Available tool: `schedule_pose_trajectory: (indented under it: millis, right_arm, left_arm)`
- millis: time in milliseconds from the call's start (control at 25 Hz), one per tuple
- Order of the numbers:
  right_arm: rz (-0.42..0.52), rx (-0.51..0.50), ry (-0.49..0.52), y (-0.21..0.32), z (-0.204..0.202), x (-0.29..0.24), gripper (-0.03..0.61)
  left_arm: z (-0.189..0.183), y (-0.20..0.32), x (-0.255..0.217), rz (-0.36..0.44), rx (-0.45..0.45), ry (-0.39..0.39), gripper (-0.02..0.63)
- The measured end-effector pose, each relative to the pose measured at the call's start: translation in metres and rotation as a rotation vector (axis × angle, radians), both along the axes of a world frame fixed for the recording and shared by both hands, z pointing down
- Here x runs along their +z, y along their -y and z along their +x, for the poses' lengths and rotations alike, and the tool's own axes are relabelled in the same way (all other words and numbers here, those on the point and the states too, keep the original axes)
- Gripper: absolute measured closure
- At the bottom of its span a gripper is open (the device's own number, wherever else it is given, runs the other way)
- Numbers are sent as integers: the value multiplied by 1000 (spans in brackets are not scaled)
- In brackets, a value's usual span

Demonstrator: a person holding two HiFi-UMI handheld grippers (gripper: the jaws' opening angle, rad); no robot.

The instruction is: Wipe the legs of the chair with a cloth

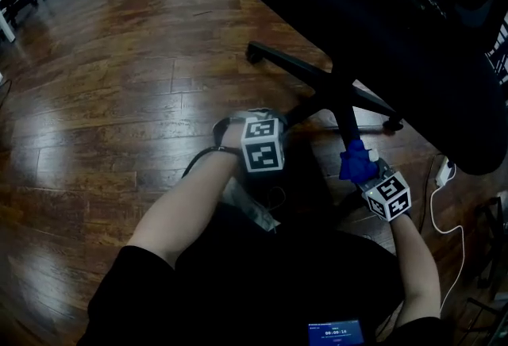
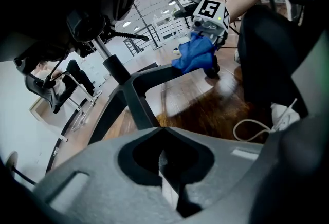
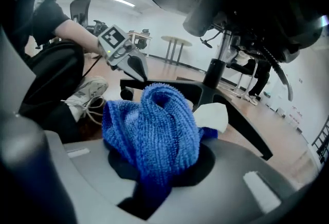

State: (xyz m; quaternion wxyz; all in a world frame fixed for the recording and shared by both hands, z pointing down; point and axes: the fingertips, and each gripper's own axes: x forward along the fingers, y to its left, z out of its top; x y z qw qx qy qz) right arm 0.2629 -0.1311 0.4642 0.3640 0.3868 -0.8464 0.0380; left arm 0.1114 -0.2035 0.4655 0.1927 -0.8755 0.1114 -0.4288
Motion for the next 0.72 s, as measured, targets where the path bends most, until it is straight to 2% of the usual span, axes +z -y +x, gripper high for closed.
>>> schedule_pose_trajectory:
  millis: [200, 320, 520, 720]
  right_arm:
    - [-124, -59, 40, -67, 15, 17, 499]
    - [-132, -55, 82, -79, 20, 19, 499]
    - [-118, -37, 48, -64, 19, 17, 500]
    - [-42, 8, 3, -2, 6, 2, 500]
  left_arm:
    - [1, 0, 1, 10, -10, 19, 614]
    - [1, 1, 1, 9, -16, 22, 614]
    - [3, 1, -1, -11, -19, 3, 614]
    - [3, 1, -3, -40, -22, -20, 614]
